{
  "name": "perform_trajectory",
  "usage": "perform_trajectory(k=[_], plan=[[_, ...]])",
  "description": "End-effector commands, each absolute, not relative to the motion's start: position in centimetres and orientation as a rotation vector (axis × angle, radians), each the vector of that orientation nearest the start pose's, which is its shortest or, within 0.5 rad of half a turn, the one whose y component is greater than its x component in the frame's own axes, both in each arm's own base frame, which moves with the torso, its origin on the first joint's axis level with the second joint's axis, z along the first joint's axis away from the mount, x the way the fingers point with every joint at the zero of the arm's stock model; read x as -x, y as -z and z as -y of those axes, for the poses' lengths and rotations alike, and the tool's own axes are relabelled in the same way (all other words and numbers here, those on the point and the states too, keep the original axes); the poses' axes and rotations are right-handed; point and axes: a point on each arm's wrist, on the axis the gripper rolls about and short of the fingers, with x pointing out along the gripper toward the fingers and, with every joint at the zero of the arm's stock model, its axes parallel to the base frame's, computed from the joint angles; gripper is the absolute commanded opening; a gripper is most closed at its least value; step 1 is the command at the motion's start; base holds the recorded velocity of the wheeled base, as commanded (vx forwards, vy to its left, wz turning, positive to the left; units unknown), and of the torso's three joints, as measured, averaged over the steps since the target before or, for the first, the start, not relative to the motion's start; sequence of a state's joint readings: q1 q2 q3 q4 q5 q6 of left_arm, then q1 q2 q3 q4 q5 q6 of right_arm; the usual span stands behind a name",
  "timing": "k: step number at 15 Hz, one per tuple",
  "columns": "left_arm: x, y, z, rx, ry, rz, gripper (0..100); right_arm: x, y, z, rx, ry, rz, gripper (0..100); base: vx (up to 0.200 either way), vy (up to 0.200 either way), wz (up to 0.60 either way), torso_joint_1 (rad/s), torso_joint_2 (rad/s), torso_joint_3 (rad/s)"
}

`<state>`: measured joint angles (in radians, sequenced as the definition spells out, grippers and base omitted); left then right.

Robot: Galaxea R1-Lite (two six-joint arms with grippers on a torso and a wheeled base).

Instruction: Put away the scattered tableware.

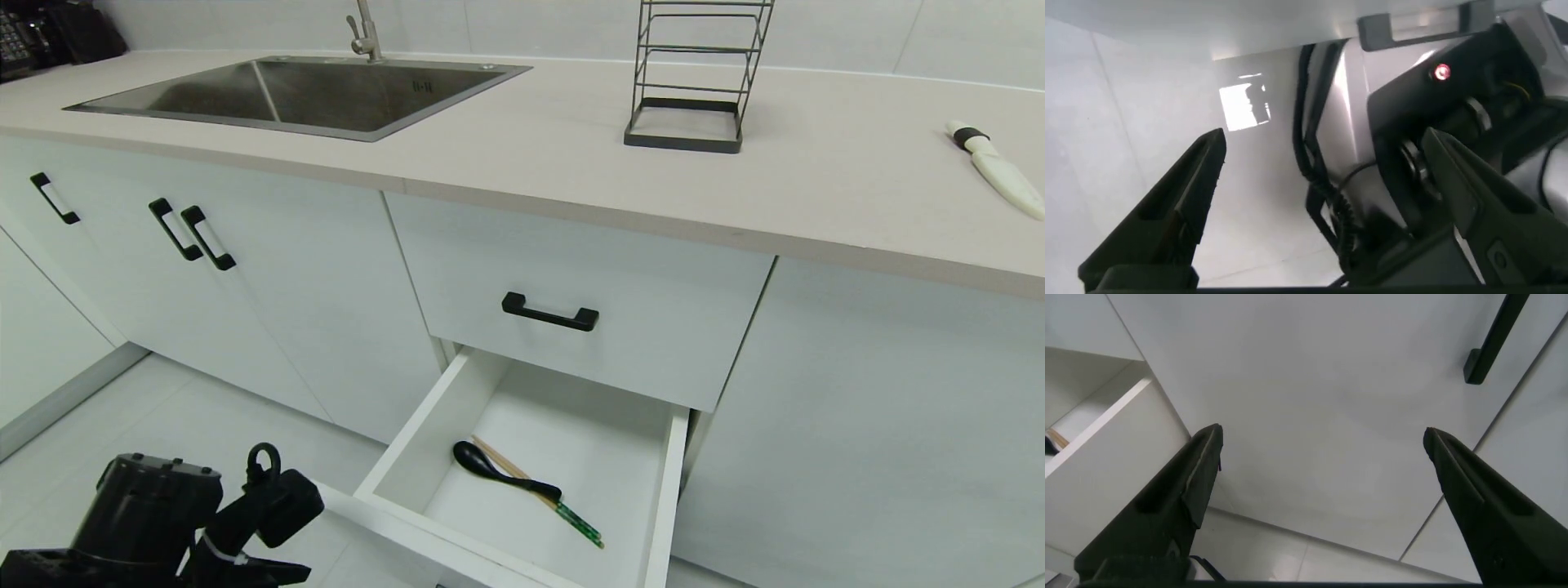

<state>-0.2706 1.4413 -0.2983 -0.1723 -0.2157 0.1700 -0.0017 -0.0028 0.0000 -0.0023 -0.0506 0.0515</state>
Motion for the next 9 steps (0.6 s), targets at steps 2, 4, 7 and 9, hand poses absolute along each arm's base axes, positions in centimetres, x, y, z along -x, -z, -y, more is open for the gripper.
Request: perform_trajectory(k=[2,4,7,9], plan=[[-16.3,-8.2,5.5,-0.171,0.513,-0.946,100,2.3,-7.6,0.1,-0.052,0.052,0.003,100,0.0,0.0,0.0,0.0,0.0,0.0],[-16.6,-8.1,6.6,-0.159,0.511,-0.929,100,2.3,-7.6,0.1,-0.052,0.052,0.003,100,0.0,0.0,0.0,0.0,0.0,0.0],[-17.5,-7.9,7.5,-0.14,0.485,-0.897,100,2.3,-7.6,0.1,-0.052,0.052,0.004,100,0.0,0.0,0.0,0.0,0.0,0.0],[-17.8,-7.7,7.6,-0.142,0.479,-0.888,100,2.3,-7.6,0.1,-0.052,0.052,0.003,100,0.0,0.0,0.0,0.0,0.0,0.0]])
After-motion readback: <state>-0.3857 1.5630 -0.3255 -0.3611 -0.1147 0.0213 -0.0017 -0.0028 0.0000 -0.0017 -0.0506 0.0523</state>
